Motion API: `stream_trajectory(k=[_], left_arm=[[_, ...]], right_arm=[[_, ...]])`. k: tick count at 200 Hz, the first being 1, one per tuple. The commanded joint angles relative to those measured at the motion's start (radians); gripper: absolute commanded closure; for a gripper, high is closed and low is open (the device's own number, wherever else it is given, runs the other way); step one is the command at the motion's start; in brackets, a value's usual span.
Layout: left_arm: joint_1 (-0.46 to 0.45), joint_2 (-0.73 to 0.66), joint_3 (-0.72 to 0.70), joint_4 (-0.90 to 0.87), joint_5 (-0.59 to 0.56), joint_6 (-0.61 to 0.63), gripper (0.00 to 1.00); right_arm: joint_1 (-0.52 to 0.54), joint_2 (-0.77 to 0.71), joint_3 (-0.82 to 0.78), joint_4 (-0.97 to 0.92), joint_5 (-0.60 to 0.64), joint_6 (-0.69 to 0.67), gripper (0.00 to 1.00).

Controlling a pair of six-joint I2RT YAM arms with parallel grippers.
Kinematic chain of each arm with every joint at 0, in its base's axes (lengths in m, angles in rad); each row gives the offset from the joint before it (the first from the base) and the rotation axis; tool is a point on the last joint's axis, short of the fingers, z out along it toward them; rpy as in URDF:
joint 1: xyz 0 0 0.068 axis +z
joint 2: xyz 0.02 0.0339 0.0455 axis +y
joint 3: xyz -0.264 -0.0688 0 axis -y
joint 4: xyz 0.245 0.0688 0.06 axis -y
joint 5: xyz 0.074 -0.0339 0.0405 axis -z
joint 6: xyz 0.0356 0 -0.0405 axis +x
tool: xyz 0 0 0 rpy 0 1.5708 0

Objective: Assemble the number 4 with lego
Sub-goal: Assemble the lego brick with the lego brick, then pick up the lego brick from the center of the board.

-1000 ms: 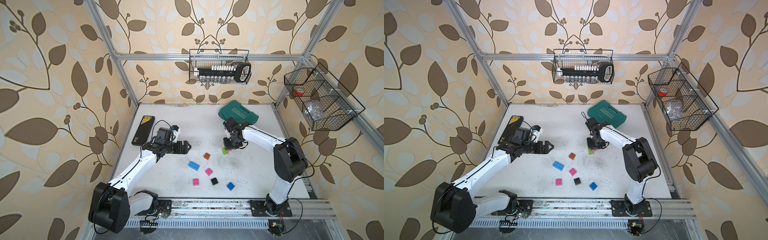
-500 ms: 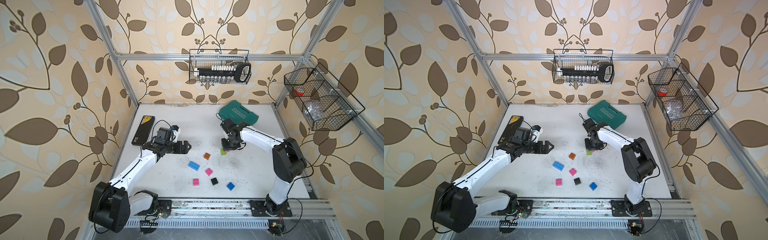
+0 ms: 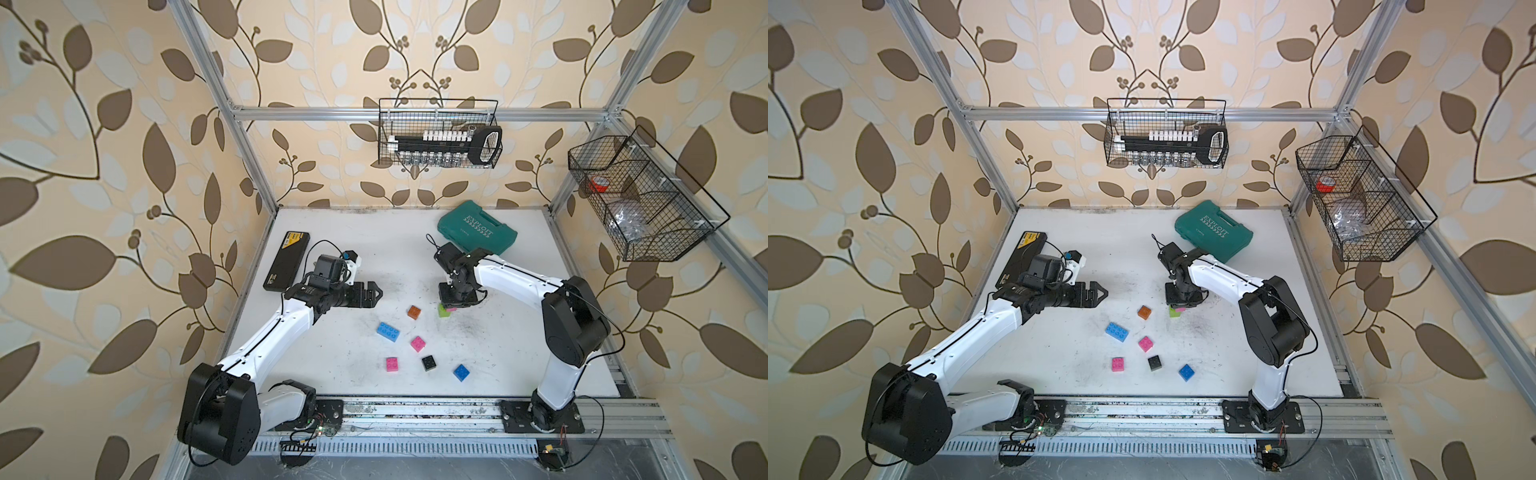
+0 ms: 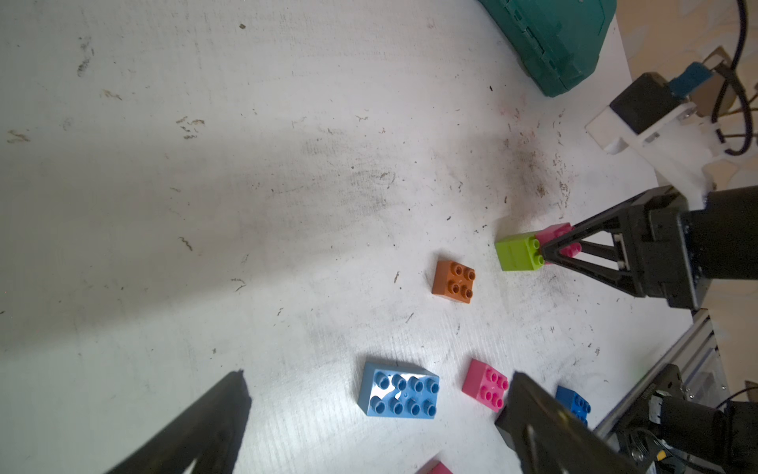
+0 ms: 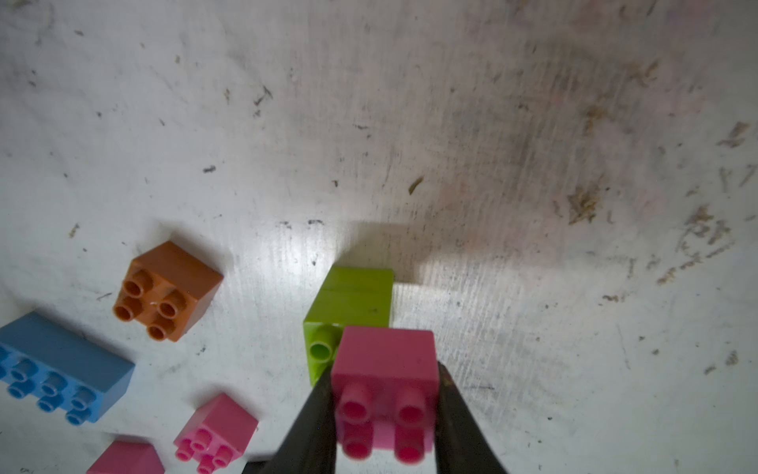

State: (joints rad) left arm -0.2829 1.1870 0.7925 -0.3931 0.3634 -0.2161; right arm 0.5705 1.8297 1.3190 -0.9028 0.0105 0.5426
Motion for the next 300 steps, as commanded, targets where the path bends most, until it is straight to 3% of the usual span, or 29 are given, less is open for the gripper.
stream_trajectory(k=[1,36,105,161,198,219,253,300], left_arm=[[-0.01,-0.003,0.036,0.0,0.002,0.015,0.01],[-0.01,-0.004,0.035,0.001,0.002,0.015,0.01],[-0.028,-0.007,0.034,-0.01,-0.023,0.018,0.01],[-0.251,0.037,0.068,-0.194,-0.283,0.052,0.07],[-0.302,0.059,0.069,-0.287,-0.38,-0.035,0.14],[-0.355,0.032,0.019,-0.268,-0.41,-0.089,0.01],[-0.482,0.067,-0.022,-0.263,-0.534,-0.175,0.01],[-0.605,0.209,0.041,-0.353,-0.654,-0.28,0.01]], right_arm=[[0.008,0.043,-0.024,-0.087,-0.002,0.012,0.63],[0.01,0.023,-0.026,-0.07,-0.009,0.014,0.55],[0.014,-0.043,0.015,-0.092,0.002,0.006,0.48],[0.012,-0.171,0.027,-0.141,0.001,-0.007,0.37],[0.005,-0.256,0.011,-0.166,-0.002,-0.026,0.33],[-0.003,-0.304,-0.021,-0.156,0.001,-0.028,0.31],[-0.027,-0.369,-0.078,-0.124,-0.005,-0.027,0.28],[-0.058,-0.423,-0.096,-0.125,-0.003,-0.047,0.23]])
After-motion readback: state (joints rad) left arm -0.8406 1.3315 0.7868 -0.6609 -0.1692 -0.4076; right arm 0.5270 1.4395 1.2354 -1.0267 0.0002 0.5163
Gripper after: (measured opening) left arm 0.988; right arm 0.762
